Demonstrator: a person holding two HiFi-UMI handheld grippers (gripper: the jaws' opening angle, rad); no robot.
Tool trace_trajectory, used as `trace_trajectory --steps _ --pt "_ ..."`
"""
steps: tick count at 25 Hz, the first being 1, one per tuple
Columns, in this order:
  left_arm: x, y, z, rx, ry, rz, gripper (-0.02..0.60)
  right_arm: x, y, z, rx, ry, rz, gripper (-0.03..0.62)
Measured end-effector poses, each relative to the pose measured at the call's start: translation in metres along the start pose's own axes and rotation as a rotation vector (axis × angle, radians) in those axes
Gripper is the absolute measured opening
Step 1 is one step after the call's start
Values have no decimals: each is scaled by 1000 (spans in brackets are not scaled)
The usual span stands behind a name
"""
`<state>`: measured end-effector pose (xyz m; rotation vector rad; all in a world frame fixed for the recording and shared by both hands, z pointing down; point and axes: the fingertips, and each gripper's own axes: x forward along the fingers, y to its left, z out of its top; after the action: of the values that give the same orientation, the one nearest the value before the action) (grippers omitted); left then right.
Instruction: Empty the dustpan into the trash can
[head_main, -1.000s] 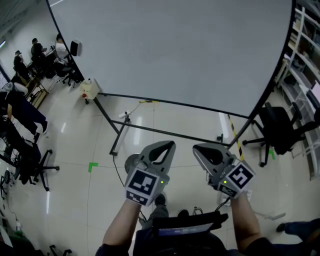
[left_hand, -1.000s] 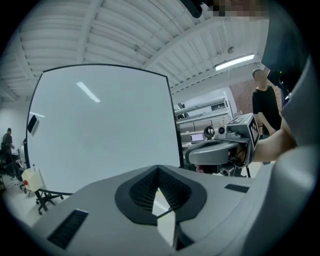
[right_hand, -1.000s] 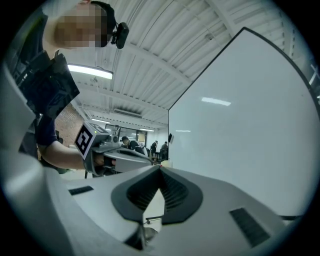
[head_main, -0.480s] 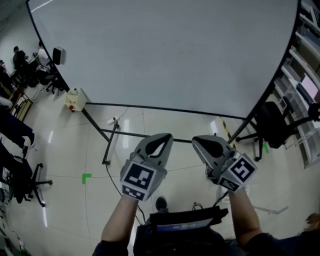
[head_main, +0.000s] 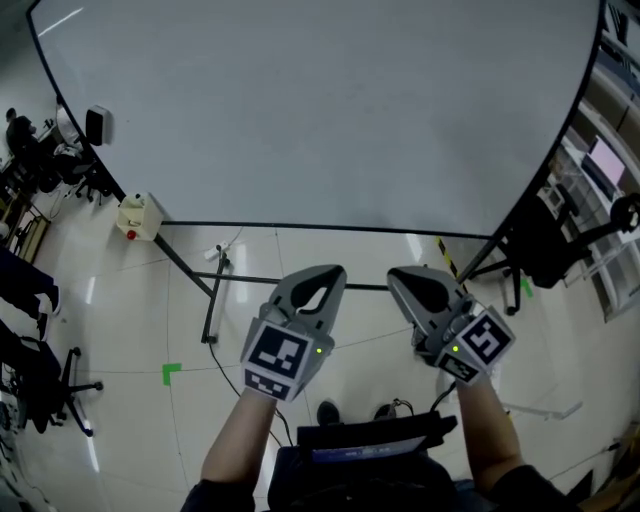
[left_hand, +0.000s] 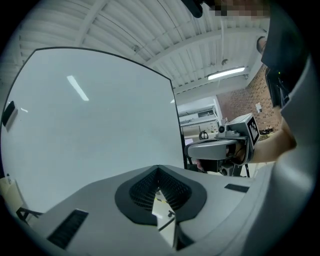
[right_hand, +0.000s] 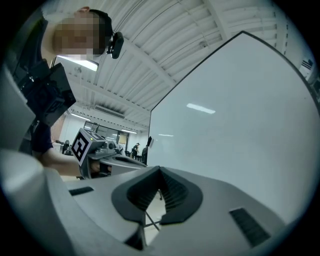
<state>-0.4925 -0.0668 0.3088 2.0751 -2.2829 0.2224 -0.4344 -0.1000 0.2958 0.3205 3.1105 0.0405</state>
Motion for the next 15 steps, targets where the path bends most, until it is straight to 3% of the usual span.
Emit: trace_trajectory --steps 15 --pt "27 26 3 -2 22 47 3 30 -26 2 14 -22 90 11"
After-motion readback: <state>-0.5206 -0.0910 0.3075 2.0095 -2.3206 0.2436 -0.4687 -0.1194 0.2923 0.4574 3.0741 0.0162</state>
